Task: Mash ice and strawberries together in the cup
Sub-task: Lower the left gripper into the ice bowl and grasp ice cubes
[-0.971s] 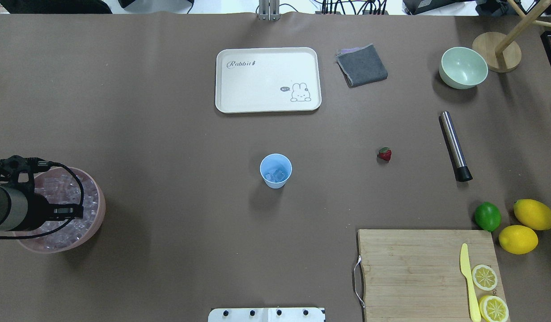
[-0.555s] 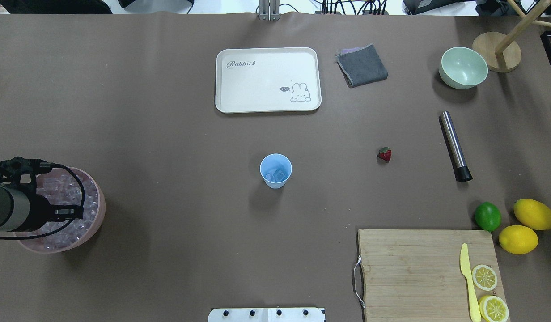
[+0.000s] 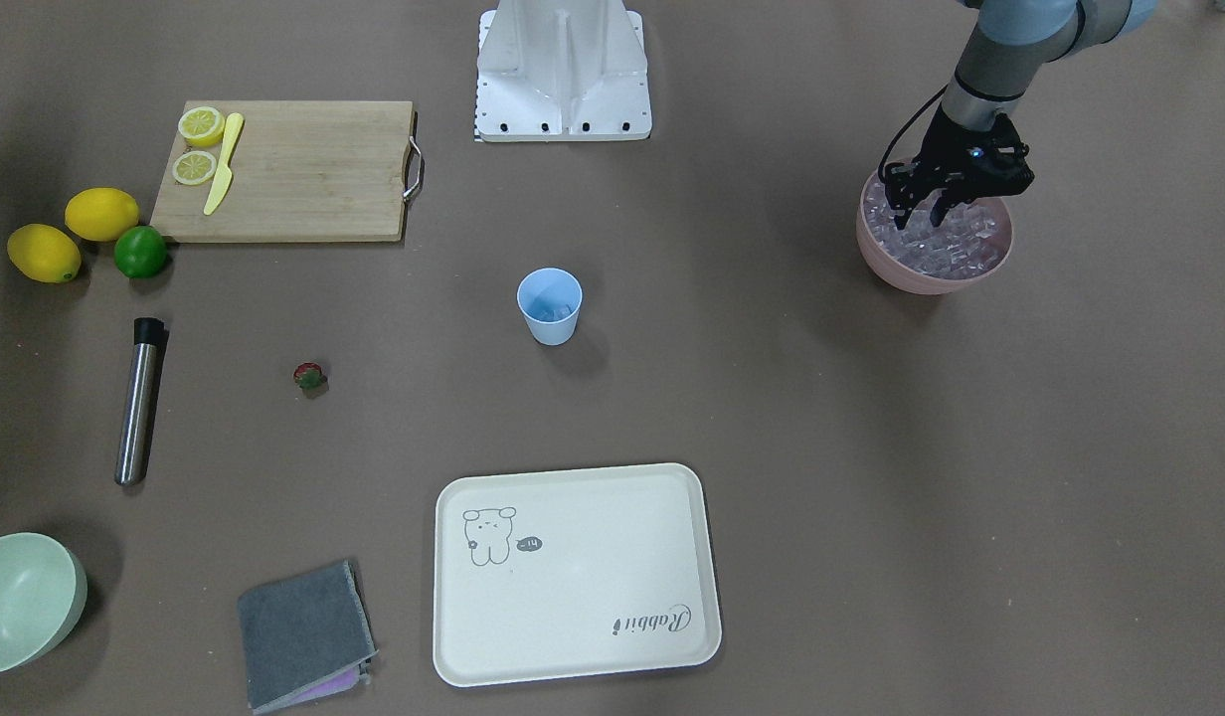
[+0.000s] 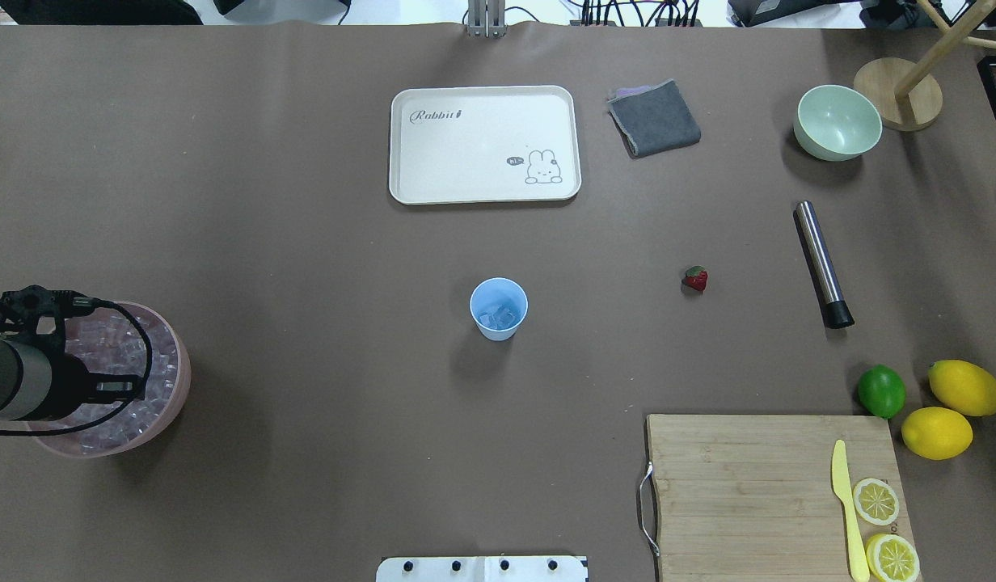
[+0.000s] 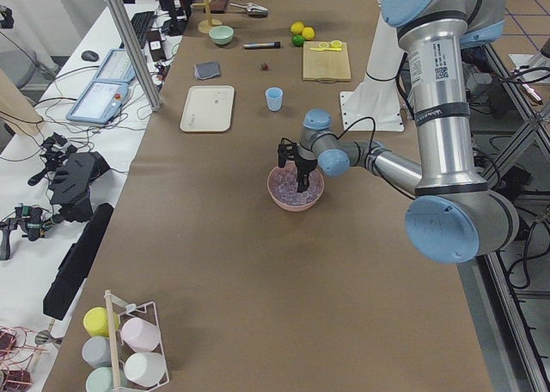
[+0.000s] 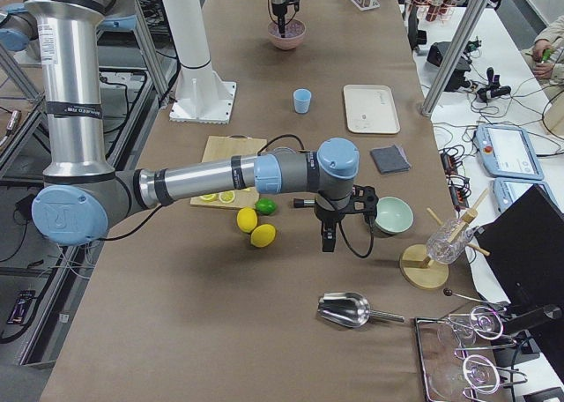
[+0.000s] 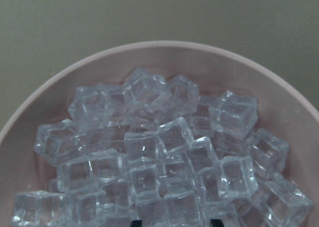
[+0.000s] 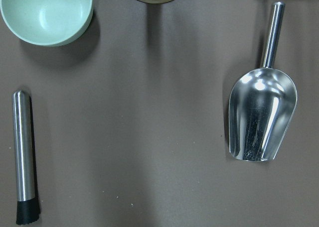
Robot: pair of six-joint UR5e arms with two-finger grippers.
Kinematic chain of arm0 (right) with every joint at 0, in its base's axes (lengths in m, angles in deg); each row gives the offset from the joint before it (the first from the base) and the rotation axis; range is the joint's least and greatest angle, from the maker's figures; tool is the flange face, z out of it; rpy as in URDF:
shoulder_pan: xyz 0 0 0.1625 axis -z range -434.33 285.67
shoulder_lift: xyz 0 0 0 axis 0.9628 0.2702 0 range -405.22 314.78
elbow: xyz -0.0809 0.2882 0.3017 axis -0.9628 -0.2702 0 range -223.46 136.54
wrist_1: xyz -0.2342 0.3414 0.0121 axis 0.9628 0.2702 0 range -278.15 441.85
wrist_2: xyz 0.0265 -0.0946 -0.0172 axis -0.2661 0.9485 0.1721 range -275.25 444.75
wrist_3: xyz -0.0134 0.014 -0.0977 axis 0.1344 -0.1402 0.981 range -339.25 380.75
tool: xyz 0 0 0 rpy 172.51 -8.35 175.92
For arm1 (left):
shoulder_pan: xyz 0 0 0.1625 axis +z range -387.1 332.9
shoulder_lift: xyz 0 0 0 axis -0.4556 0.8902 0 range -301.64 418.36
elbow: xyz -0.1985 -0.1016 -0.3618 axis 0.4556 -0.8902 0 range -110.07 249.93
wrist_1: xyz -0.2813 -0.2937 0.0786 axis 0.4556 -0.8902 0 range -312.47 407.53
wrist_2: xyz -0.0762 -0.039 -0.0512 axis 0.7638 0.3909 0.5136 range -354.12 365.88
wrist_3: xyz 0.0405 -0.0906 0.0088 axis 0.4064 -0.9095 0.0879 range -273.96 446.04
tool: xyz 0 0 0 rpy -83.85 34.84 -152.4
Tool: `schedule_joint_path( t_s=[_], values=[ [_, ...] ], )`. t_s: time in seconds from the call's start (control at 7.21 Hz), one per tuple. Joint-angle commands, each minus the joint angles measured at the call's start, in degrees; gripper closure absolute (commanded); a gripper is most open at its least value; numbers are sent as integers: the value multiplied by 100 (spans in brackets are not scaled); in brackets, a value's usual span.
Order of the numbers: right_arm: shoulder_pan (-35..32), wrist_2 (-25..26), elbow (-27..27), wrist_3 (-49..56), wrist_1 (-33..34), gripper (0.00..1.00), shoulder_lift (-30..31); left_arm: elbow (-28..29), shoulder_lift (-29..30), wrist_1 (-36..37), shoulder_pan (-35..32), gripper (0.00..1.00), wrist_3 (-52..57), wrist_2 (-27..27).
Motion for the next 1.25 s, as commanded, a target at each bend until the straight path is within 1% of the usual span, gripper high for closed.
schedule_joint_path(
  t_s=[0.0, 0.14, 0.28, 0.42, 0.55, 0.69, 1.11],
  values=[
    [-2, 32, 2, 0, 0, 0, -12, 9, -4, 0, 45, 45, 4, 5],
    [-2, 32, 10, 0, 0, 0, -3, 9, -4, 0, 80, 45, 4, 5],
    [-2, 32, 19, 0, 0, 0, 6, 0, -4, 0, 106, 48, 4, 5],
    [-2, 32, 19, 0, 0, 0, 15, 0, -4, 0, 107, 67, -5, 5],
    [-2, 32, 37, 0, 0, 0, 23, -17, -12, 0, 107, 90, 4, 5],
    [-11, 32, 54, 0, 0, 0, 41, -35, -21, 0, 98, 100, 4, 5],
    [-11, 23, 81, 0, 0, 0, 50, -166, -13, 17, -147, 100, 21, 92]
  ],
)
